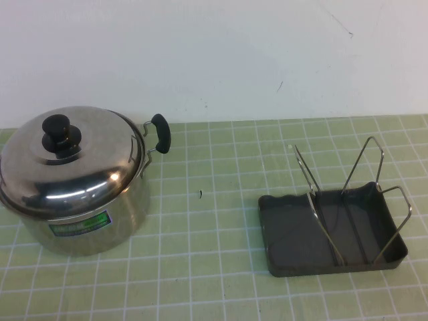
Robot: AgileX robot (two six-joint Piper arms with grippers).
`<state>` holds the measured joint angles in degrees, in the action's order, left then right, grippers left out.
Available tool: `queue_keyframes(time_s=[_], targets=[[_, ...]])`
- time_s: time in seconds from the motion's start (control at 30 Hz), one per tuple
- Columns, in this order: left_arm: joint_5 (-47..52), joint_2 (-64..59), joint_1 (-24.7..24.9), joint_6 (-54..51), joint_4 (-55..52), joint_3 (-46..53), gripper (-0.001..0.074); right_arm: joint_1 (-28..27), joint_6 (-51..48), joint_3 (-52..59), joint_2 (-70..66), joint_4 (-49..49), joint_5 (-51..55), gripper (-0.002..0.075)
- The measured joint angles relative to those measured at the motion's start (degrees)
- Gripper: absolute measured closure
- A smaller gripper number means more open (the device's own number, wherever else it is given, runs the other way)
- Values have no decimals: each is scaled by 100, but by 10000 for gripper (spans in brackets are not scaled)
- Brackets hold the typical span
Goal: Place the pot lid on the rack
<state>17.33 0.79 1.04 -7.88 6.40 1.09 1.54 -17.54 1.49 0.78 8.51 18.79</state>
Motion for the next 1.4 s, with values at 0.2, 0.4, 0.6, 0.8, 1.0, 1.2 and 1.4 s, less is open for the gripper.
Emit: queue_keyframes(time_s=[0.2,0.4,0.6,0.8,1.0,1.2,1.4], targets=[[0,0,0,0,0,0,739,0,0,0,0,0,0,727],[0,0,0,-11,0,0,739,0,0,0,0,0,0,727],[0,0,0,-11,0,0,739,0,0,0,0,0,0,727],[0,0,0,-11,0,0,739,0,0,0,0,0,0,727],[-385,0,0,555,1549,12,739,0,0,0,0,0,0,727],[-1843,0,0,1548,4735,12,739,0,0,0,0,0,0,727],[-2524,0,0,788,5326,12,739,0,0,0,0,0,0,727]])
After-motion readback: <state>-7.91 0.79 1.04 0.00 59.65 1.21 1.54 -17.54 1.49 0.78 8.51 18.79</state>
